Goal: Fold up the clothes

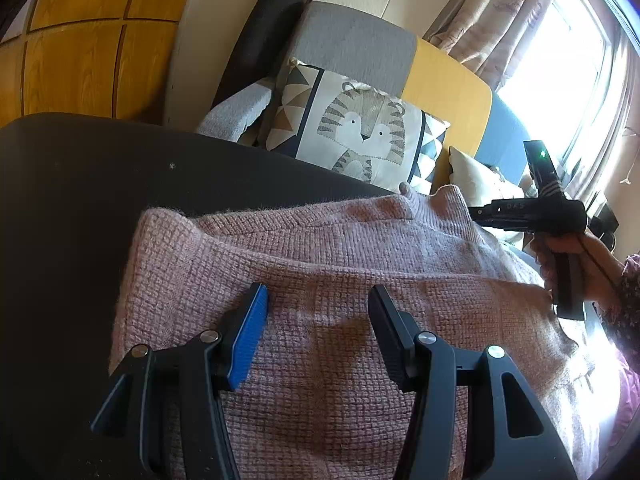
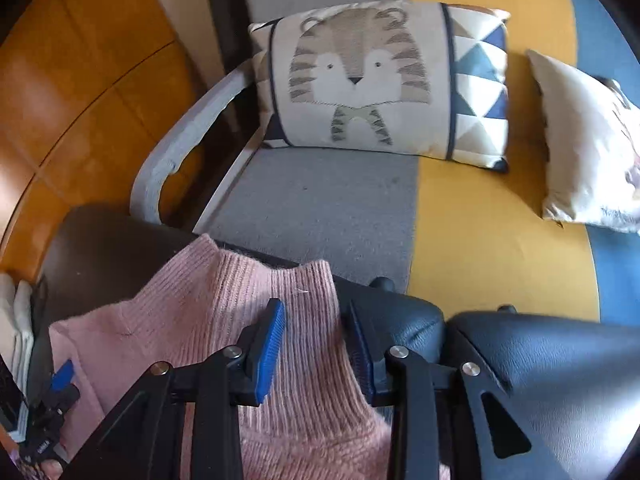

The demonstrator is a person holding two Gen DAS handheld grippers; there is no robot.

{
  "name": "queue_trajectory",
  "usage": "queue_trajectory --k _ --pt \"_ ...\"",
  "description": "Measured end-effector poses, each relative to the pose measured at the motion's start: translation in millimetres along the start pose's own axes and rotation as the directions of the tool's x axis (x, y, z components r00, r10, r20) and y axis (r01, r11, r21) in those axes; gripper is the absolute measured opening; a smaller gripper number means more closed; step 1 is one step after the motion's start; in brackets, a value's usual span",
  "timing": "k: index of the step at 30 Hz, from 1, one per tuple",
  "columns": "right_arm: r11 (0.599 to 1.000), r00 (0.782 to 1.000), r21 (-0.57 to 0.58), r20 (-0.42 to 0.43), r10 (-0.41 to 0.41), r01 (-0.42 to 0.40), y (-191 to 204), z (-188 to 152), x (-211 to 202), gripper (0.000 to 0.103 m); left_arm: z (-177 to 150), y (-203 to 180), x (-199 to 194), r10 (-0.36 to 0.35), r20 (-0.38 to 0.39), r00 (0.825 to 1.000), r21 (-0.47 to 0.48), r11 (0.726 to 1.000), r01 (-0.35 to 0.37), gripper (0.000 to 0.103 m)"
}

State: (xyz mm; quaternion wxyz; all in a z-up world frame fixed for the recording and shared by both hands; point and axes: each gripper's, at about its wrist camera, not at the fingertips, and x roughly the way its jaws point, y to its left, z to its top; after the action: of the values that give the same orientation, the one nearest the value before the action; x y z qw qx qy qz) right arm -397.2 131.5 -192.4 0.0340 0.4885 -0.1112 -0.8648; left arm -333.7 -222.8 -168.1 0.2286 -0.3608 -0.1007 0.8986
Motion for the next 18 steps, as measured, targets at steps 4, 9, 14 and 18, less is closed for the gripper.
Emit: queue_trajectory --k 4,9,14,18 --pt "0.997 0.999 -0.057 0.003 -0.047 0.047 9.6 -1.7 -0.5 0.031 -0.8 0.2 -0.6 -0.002 0.003 1.0 -0.002 1.0 0.002 0.055" --pt "0.998 0.998 -0.034 0.003 -0.061 0.061 18.0 -2.9 -3.7 0.009 -1.1 1.1 -0.8 -0.004 0.004 1.0 -0.005 1.0 0.004 0.055" --pt "0.999 0.995 -0.006 0.086 -0.05 0.05 30.4 -7.7 -30.7 0.008 -1.4 0.7 -1.6 -0.005 0.004 1.0 -0.007 1.0 0.006 0.055" --pt "0.999 0.978 0.01 0.206 0.032 -0.035 51.0 -25.4 -82.3 0.008 -1.3 0.1 -1.9 -0.004 0.002 1.0 -0.007 1.0 0.004 0.055"
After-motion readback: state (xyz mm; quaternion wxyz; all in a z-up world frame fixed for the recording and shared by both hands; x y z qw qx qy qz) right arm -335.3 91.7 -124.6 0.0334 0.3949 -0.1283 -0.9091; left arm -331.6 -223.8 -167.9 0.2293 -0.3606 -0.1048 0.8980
